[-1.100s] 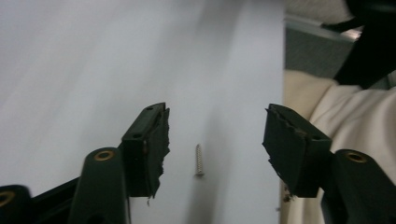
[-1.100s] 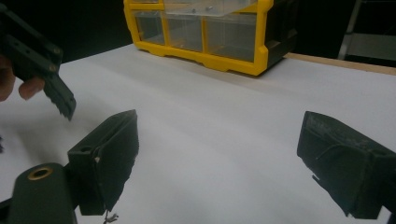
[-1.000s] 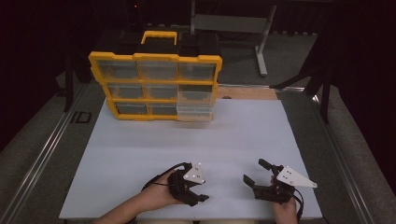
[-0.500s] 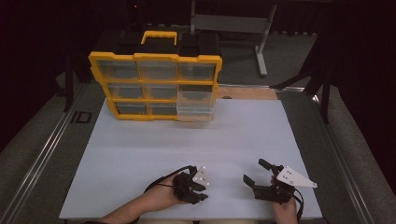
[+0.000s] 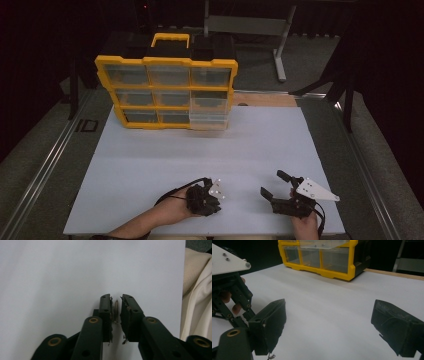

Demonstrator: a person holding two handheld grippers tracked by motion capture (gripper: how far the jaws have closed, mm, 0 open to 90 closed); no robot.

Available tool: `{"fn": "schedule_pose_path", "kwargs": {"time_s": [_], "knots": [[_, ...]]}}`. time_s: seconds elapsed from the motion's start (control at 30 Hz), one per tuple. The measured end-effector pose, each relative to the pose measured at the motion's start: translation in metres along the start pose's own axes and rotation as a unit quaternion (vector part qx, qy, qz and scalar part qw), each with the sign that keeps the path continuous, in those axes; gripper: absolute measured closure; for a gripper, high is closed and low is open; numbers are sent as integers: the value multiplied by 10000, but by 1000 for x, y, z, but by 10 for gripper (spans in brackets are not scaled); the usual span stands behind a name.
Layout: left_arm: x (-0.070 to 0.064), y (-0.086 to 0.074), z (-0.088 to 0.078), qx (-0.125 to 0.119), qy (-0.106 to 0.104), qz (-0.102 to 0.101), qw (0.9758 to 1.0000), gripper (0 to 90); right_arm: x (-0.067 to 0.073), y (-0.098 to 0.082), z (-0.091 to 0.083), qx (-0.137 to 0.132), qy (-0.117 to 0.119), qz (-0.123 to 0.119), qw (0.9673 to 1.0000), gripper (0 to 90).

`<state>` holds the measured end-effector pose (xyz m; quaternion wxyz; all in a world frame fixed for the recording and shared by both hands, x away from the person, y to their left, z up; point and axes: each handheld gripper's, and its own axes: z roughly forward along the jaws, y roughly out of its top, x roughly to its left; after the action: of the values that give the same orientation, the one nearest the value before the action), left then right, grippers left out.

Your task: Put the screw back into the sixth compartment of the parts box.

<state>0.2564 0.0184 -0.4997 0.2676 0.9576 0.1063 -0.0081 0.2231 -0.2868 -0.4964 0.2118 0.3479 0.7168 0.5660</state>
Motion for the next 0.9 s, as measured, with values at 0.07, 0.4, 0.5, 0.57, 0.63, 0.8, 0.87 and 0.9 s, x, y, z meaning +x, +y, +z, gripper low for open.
{"fn": "schedule_pose_path", "kwargs": {"time_s": [0.07, 0.4, 0.5, 0.57, 0.63, 0.8, 0.87, 0.9], "knots": [[0, 0, 0, 0, -39, 5, 10000, 821, 0, 0, 0, 0, -3, -2, 10000, 127], [1, -2, 0, -56, -154, -48, 9999, 883, 0, 0, 0, -1, -3, 6, 10000, 126], [-1, -2, -2, -27, -209, 39, 9998, 883, 0, 0, 0, -5, -5, 3, 10000, 126], [-4, -1, -5, -34, -208, 82, 9997, 883, 0, 0, 0, -5, -5, 0, 10000, 126], [-6, 1, -9, -93, -250, 100, 9996, 883, 0, 0, 0, -6, -7, 3, 10000, 126], [-6, 5, -21, -257, -219, 121, 9994, 883, 0, 0, 0, -4, -3, -4, 10000, 126], [-3, 9, -31, -380, -195, 134, 9990, 883, 0, 0, 0, -7, -6, 4, 10000, 126], [-2, 10, -35, -407, -201, 142, 9989, 884, 0, 0, 0, -5, -9, 7, 10000, 127]]}}
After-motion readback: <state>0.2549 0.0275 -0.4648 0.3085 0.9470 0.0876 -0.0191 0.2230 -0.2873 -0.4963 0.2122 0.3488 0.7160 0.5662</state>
